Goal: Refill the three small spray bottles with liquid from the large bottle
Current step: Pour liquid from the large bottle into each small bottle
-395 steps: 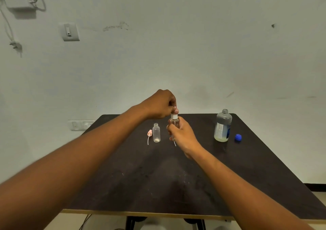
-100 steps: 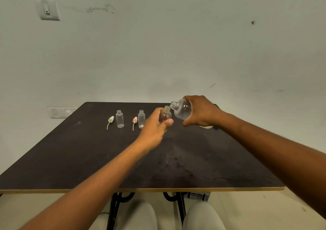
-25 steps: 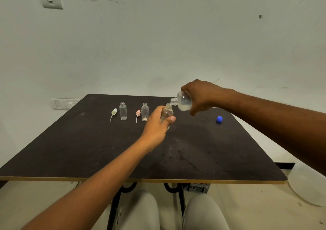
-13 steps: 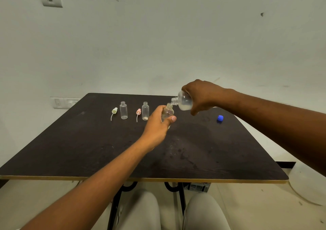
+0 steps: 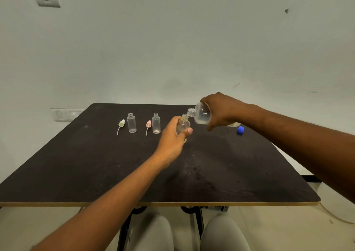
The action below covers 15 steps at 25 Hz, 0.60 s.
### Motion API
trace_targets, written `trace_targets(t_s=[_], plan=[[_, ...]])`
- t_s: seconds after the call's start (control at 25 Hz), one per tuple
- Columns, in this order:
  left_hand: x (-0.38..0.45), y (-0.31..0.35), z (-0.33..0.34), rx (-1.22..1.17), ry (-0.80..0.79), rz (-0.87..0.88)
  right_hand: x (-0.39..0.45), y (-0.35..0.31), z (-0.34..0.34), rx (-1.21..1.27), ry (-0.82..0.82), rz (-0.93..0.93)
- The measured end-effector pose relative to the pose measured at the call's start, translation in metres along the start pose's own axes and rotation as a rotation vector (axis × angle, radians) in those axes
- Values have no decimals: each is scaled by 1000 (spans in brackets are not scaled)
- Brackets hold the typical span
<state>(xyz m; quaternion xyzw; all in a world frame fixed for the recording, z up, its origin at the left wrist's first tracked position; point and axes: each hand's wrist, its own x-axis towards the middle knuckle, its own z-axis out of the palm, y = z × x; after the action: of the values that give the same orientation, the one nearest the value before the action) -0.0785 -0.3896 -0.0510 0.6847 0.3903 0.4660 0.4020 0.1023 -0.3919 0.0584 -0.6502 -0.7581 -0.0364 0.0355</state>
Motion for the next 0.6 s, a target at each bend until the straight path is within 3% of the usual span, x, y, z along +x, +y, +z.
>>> trace_targets(t_s=[0.36, 0.6], plan=[[35, -22, 16, 12, -36, 8, 14, 28, 46, 422, 18, -13], [69, -45, 27, 60, -11, -50, 30, 57, 75, 675, 146, 96]])
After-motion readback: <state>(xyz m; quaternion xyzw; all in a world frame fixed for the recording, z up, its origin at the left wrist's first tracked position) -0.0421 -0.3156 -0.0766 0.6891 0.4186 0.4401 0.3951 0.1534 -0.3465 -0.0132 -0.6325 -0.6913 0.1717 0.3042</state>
